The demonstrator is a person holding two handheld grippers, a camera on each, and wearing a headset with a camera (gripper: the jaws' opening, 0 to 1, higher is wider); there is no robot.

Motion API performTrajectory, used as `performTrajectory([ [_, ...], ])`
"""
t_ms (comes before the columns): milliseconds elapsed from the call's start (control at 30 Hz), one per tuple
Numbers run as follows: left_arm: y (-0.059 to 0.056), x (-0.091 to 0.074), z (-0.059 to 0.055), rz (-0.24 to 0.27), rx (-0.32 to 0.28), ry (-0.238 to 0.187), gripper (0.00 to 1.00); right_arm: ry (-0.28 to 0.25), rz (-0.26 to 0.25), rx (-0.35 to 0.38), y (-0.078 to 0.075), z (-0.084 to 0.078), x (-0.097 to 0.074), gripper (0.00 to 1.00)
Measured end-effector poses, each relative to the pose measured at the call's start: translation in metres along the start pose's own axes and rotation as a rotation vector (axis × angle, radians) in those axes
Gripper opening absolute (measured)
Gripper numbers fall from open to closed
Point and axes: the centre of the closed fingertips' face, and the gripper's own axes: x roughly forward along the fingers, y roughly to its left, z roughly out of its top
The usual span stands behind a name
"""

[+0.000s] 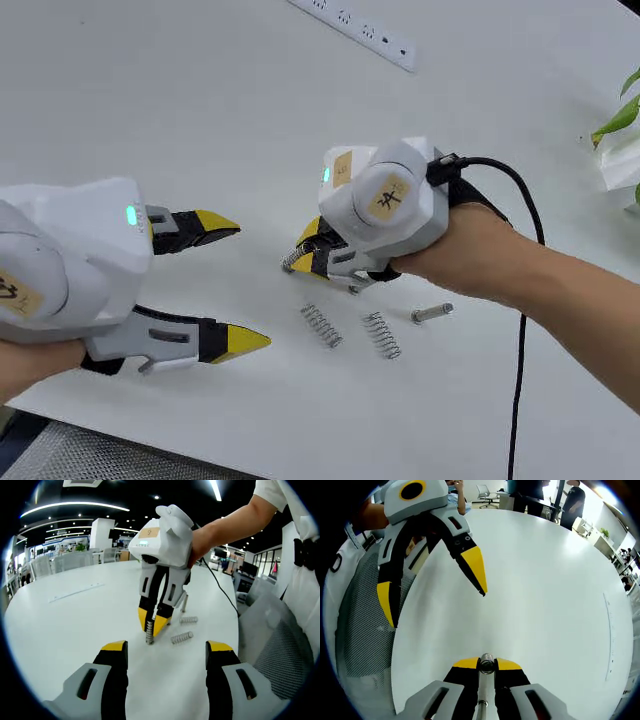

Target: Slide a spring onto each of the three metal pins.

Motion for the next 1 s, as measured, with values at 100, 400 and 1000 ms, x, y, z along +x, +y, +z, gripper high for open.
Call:
performTrajectory([
  [100, 0.0002, 0.0003, 0.0001, 0.001, -0.001, 0.0, 0.61, 0.001, -0.004, -0.001, -0.0007, -0.0005, 0.0012, 0.08],
  [400, -0.0002, 0.0003, -0.0013, 0.003, -0.004, 0.001, 0.61, 0.0, -0.004, 0.01, -0.0003, -0.0025, 0.0044, 0.08],
  [1000, -0.0005, 0.0013, -0.003, 0.003, -0.002, 0.005, 0.6, -0.011, -0.012, 0.037, -0.0019, -0.0022, 0.0057, 0.11],
])
